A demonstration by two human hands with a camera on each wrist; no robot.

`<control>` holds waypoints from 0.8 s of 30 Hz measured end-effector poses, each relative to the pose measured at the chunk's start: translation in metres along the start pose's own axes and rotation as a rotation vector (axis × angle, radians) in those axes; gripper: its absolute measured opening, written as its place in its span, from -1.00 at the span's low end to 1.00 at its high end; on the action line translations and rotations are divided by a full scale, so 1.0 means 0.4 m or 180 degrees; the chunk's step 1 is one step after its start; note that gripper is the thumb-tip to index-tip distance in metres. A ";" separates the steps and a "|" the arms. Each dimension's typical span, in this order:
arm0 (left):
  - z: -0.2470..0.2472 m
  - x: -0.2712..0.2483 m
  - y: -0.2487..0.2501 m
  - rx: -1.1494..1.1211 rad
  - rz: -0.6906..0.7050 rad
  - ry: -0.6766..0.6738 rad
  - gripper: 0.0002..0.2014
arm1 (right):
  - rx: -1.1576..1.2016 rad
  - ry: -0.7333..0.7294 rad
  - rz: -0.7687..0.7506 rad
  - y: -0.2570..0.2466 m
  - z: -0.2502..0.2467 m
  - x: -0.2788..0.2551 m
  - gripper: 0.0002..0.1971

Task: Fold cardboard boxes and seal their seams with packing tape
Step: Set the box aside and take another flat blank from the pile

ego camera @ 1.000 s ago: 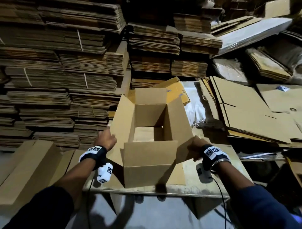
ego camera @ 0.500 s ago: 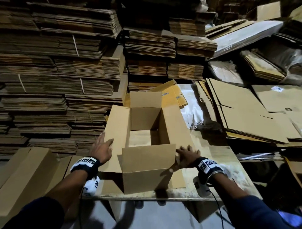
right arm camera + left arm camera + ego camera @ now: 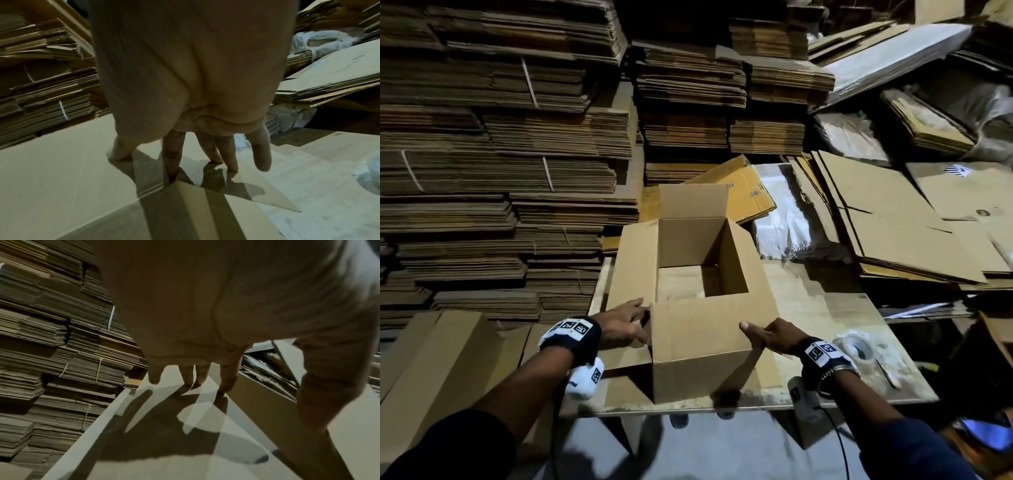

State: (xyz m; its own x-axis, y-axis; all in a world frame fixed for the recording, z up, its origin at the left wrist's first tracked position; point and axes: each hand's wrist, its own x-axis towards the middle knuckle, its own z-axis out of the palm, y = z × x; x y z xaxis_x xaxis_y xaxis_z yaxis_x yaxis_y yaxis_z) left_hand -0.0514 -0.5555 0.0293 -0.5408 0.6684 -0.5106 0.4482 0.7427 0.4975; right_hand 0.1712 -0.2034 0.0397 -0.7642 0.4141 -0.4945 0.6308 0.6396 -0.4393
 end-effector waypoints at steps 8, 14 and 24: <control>-0.057 0.022 0.037 -0.0238 0.0281 -0.0003 -0.71 | 0.0662 0.0748 0.0158 0.002 -0.035 0.017 -0.10; -0.034 0.086 0.022 0.0398 0.0299 0.0832 0.11 | 0.0235 0.0753 -0.0159 -0.022 -0.041 0.060 -0.07; -0.077 0.191 0.025 0.0979 0.0093 0.0648 0.25 | -0.1736 -0.0566 -0.0212 -0.133 -0.133 0.207 0.06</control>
State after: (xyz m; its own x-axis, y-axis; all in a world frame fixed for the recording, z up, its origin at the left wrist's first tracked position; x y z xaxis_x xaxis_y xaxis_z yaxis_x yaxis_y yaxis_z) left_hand -0.1101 -0.4983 0.0170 -0.6414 0.6907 -0.3339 0.6417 0.7216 0.2600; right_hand 0.0674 -0.1687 0.0620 -0.7357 0.2764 -0.6184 0.3856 0.9215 -0.0467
